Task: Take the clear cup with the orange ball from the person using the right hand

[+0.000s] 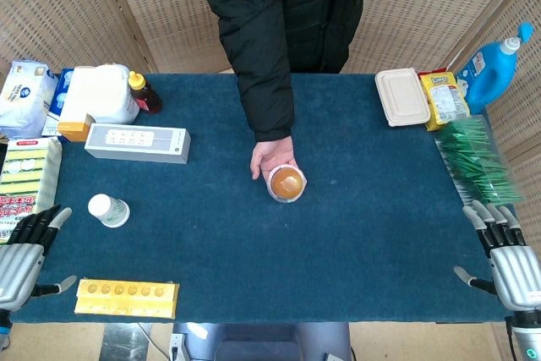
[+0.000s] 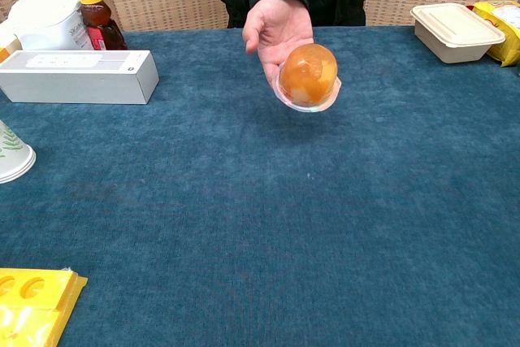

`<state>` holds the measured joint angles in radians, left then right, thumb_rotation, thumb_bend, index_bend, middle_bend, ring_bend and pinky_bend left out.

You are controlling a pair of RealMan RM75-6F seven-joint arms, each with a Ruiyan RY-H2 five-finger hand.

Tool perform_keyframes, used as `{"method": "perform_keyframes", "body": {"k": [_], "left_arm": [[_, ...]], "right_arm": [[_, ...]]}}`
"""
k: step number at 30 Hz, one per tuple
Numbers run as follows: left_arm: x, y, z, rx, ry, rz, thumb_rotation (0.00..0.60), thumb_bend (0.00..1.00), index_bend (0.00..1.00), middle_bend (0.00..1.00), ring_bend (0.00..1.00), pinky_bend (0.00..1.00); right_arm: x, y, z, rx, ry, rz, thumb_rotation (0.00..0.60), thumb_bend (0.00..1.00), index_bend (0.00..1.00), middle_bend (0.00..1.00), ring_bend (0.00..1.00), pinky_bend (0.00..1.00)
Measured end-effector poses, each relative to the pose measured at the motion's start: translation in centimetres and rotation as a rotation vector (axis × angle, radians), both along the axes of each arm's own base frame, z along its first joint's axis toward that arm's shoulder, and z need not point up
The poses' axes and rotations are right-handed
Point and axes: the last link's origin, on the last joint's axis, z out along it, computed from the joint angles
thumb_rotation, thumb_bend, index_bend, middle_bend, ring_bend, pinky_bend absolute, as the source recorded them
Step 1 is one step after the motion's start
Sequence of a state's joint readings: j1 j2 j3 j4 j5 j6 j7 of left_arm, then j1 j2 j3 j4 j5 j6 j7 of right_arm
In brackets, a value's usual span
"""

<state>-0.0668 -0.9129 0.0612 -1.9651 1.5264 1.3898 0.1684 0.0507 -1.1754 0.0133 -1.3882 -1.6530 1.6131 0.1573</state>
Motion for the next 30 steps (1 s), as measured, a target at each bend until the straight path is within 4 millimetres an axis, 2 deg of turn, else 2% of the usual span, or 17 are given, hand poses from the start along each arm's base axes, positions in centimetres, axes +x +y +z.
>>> {"method": "perform_keyframes", "body": {"k": [8, 15, 21, 25, 30], "left_arm": [[0.0, 0.2, 0.0, -0.003, -0.001, 0.002, 0.600, 0.09, 0.00, 0.00, 0.00, 0.04], [0.1, 0.0, 0.1, -0.004, -0.009, -0.001, 0.600, 0.09, 0.00, 0.00, 0.00, 0.04], [0.2, -0.4, 0.2, 0.003, -0.017, -0.005, 0.600, 0.09, 0.00, 0.00, 0.00, 0.04], [0.2, -0.5, 0.2, -0.004, -0.029, -0.010, 0.600, 0.09, 0.00, 0.00, 0.00, 0.04], [0.1, -0.5, 0.5, -0.001, -0.041, -0.005, 0.600, 0.09, 0.00, 0.00, 0.00, 0.04]], "right_arm": [[0.3, 0.0, -0.4, 0.016, -0.004, 0.013, 0.600, 0.00, 0.02, 0.00, 0.00, 0.00], [3.2, -1.8, -1.2, 0.064, -0.032, 0.107, 0.600, 0.02, 0.02, 0.00, 0.00, 0.01], [8.0, -5.9, -1.7, 0.108, -0.030, 0.209, 0.600, 0.06, 0.02, 0.03, 0.00, 0.07], [12.2, -8.6, -3.0, 0.172, -0.014, 0.267, 0.600, 0.07, 0.02, 0.04, 0.02, 0.10], [16.5, -11.2, -5.0, 0.229, 0.011, 0.297, 0.600, 0.10, 0.03, 0.07, 0.04, 0.15]]}}
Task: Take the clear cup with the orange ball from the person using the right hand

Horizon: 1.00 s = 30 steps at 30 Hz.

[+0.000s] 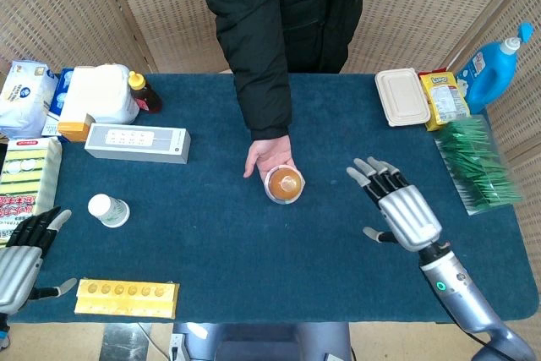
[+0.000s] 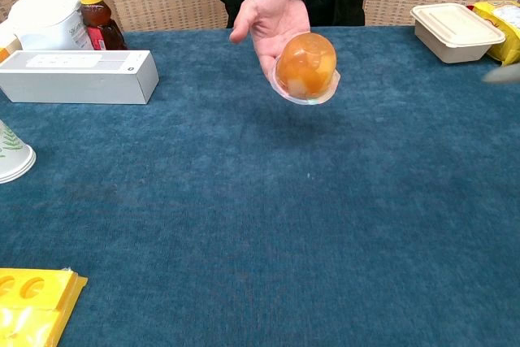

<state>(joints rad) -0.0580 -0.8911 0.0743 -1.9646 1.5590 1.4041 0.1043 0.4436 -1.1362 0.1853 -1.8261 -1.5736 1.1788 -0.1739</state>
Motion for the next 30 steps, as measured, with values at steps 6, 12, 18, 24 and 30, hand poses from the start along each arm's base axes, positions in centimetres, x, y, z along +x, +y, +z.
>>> {"method": "perform_keyframes", "body": {"k": [6, 12, 18, 24, 30], "left_arm": [[-0.3, 0.2, 0.4, -0.002, -0.006, 0.009, 0.600, 0.09, 0.00, 0.00, 0.00, 0.04], [-0.6, 0.6, 0.7, -0.001, -0.015, 0.015, 0.600, 0.09, 0.00, 0.00, 0.00, 0.04], [-0.7, 0.7, 1.1, -0.001, -0.030, 0.015, 0.600, 0.09, 0.00, 0.00, 0.00, 0.04], [-0.9, 0.9, 1.6, 0.004, -0.046, 0.021, 0.600, 0.09, 0.00, 0.00, 0.00, 0.04], [-1.0, 1.2, 1.8, -0.001, -0.051, 0.023, 0.600, 0.09, 0.00, 0.00, 0.00, 0.04]], "right_arm": [[4.8, -2.2, -3.3, 0.047, -0.015, 0.027, 0.600, 0.12, 0.11, 0.14, 0.11, 0.25], [7.6, -3.7, -6.2, 0.076, -0.011, 0.025, 0.600, 0.13, 0.14, 0.16, 0.14, 0.28], [8.8, -5.1, -8.7, 0.095, 0.034, 0.003, 0.600, 0.13, 0.15, 0.17, 0.14, 0.28], [9.5, -5.8, -10.4, 0.113, 0.053, -0.016, 0.600, 0.15, 0.21, 0.22, 0.17, 0.31], [9.6, -6.5, -11.1, 0.102, 0.036, -0.031, 0.600, 0.27, 0.34, 0.33, 0.28, 0.45]]}}
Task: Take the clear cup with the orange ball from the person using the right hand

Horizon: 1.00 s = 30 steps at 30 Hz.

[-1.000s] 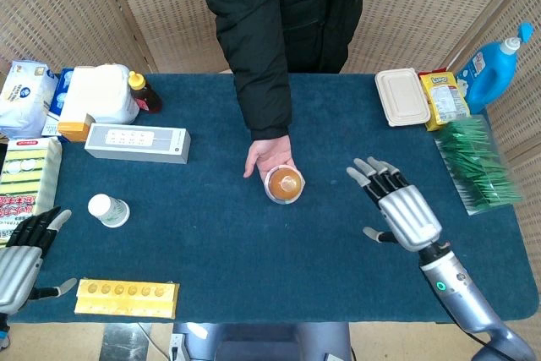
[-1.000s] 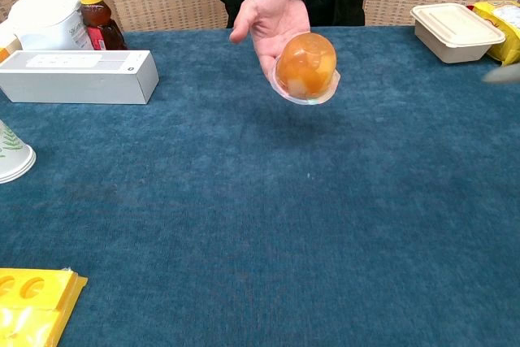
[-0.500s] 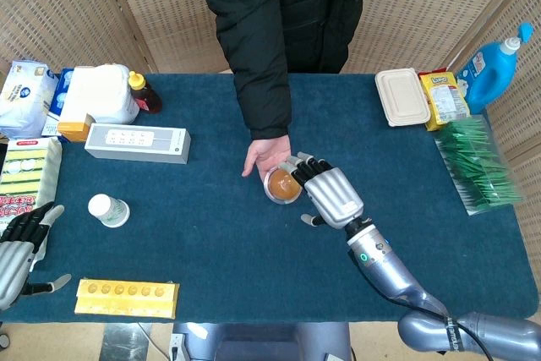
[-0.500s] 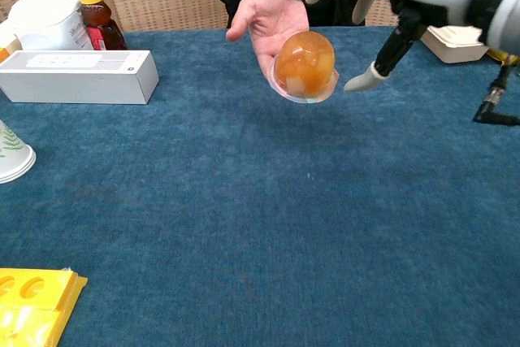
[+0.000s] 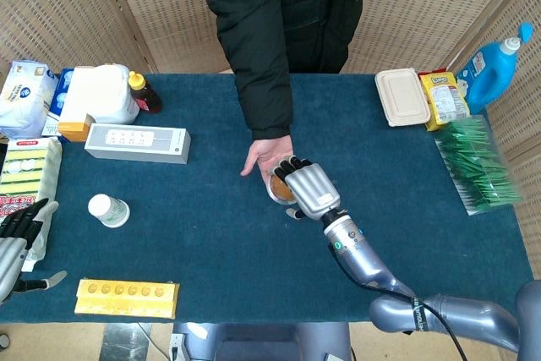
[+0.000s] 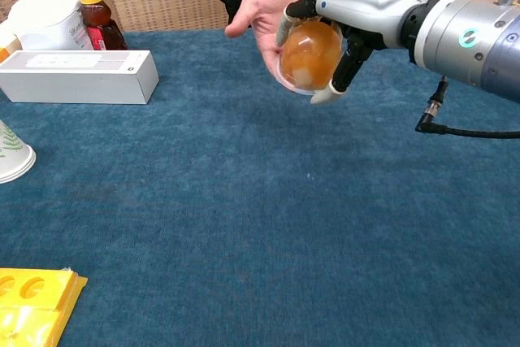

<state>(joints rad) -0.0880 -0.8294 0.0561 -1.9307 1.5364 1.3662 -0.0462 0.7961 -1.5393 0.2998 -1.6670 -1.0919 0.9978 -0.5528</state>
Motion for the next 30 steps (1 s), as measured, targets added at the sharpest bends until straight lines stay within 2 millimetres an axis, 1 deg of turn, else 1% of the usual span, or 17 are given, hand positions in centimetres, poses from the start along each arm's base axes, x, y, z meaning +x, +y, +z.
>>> {"method": "perform_keyframes", "body": {"k": [2, 5, 12, 15, 18, 21, 22, 24, 27, 30], "left_arm": [[0.0, 0.0, 0.0, -0.002, 0.000, 0.001, 0.600, 0.09, 0.00, 0.00, 0.00, 0.04], [0.0, 0.1, 0.0, -0.002, 0.001, 0.001, 0.600, 0.09, 0.00, 0.00, 0.00, 0.04], [0.1, 0.0, -0.3, -0.010, 0.008, -0.002, 0.600, 0.09, 0.00, 0.00, 0.00, 0.04], [0.1, -0.1, -0.3, -0.009, 0.009, -0.002, 0.600, 0.09, 0.00, 0.00, 0.00, 0.04], [0.1, -0.1, -0.3, -0.007, 0.009, -0.004, 0.600, 0.09, 0.00, 0.00, 0.00, 0.04], [0.2, -0.2, -0.4, -0.008, 0.010, -0.009, 0.600, 0.09, 0.00, 0.00, 0.00, 0.04], [0.2, -0.2, -0.4, -0.009, 0.011, -0.010, 0.600, 0.09, 0.00, 0.00, 0.00, 0.04], [0.3, -0.2, -0.5, -0.011, 0.013, -0.012, 0.600, 0.09, 0.00, 0.00, 0.00, 0.04], [0.4, -0.3, -0.6, -0.014, 0.017, -0.015, 0.600, 0.09, 0.00, 0.00, 0.00, 0.04], [0.4, -0.5, -0.7, -0.018, 0.022, -0.016, 0.600, 0.09, 0.00, 0.00, 0.00, 0.04]], "right_arm": [[0.1, -0.1, 0.0, -0.015, -0.013, 0.001, 0.600, 0.34, 0.39, 0.38, 0.33, 0.50], [0.2, -0.1, 0.1, -0.041, -0.024, 0.018, 0.600, 0.39, 0.44, 0.43, 0.37, 0.53], [-0.4, 0.4, 0.9, -0.073, -0.052, 0.044, 0.600, 0.41, 0.45, 0.44, 0.39, 0.55], [-0.9, 0.9, 1.8, -0.086, -0.053, 0.061, 0.600, 0.41, 0.45, 0.44, 0.39, 0.55], [-1.6, 1.6, 3.2, -0.108, -0.046, 0.080, 0.600, 0.41, 0.46, 0.44, 0.39, 0.55], [-2.9, 2.4, 4.8, -0.135, -0.033, 0.092, 0.600, 0.41, 0.46, 0.44, 0.39, 0.55], [-3.7, 2.8, 5.4, -0.143, -0.027, 0.090, 0.600, 0.41, 0.46, 0.44, 0.39, 0.55], [-4.9, 3.3, 6.1, -0.144, -0.021, 0.081, 0.600, 0.41, 0.46, 0.45, 0.39, 0.55], [-6.6, 3.7, 6.1, -0.131, -0.004, 0.053, 0.600, 0.41, 0.46, 0.45, 0.39, 0.56], [-8.1, 3.6, 5.2, -0.101, 0.015, 0.020, 0.600, 0.41, 0.46, 0.45, 0.39, 0.56]]}}
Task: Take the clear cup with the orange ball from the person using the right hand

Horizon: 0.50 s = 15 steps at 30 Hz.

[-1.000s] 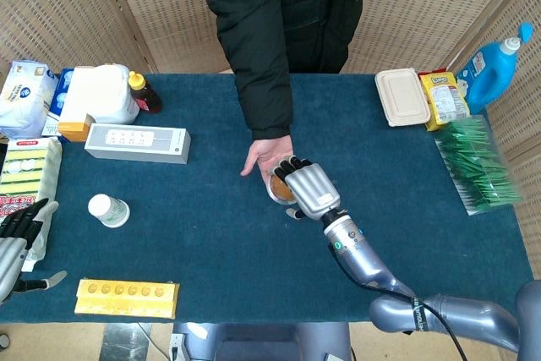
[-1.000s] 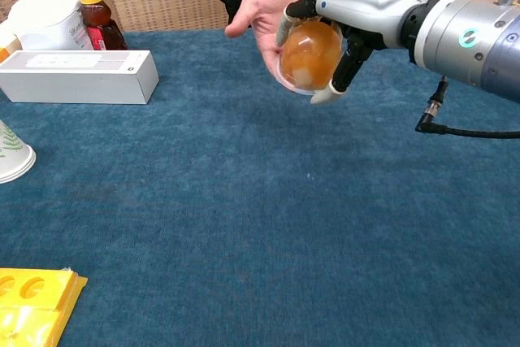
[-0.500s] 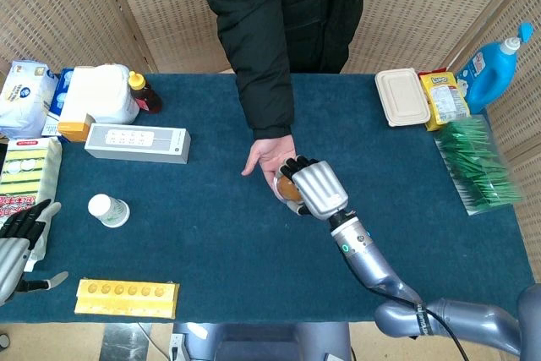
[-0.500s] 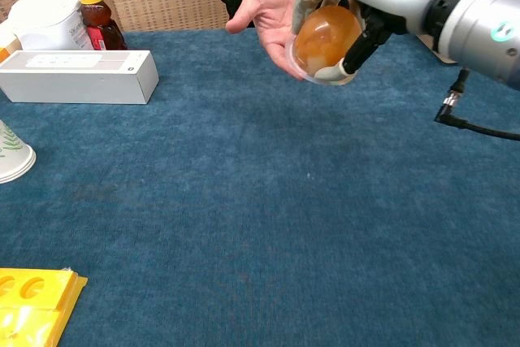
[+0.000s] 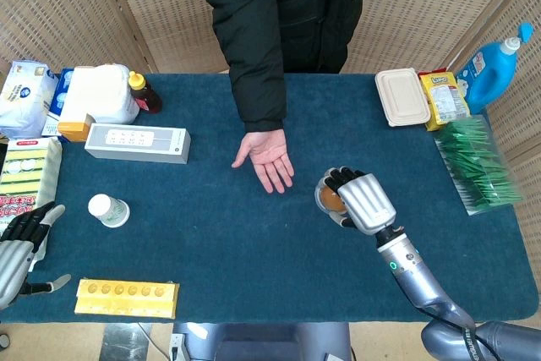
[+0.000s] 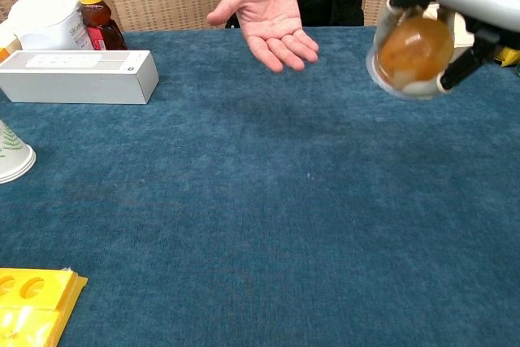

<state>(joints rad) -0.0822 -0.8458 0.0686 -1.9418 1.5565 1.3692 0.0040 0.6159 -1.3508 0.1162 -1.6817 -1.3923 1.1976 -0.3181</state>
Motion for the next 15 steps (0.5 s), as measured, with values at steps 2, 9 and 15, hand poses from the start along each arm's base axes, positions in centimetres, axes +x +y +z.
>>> {"method": "perform_keyframes", "body": {"k": [2, 9, 15], "left_arm": [[0.0, -0.1, -0.1, 0.000, 0.002, 0.001, 0.600, 0.09, 0.00, 0.00, 0.00, 0.04], [-0.1, 0.1, -0.2, 0.002, 0.007, 0.019, 0.600, 0.09, 0.00, 0.00, 0.00, 0.04], [-0.2, 0.4, -0.4, 0.004, 0.012, 0.032, 0.600, 0.09, 0.00, 0.00, 0.00, 0.04]], "right_arm": [[-1.0, -0.3, -1.0, 0.030, -0.001, -0.031, 0.600, 0.41, 0.46, 0.45, 0.39, 0.56], [-3.8, -2.2, -4.8, 0.111, 0.036, -0.134, 0.600, 0.38, 0.40, 0.37, 0.30, 0.51], [-4.6, -3.6, -6.9, 0.194, 0.071, -0.214, 0.600, 0.23, 0.10, 0.17, 0.08, 0.25]]}}
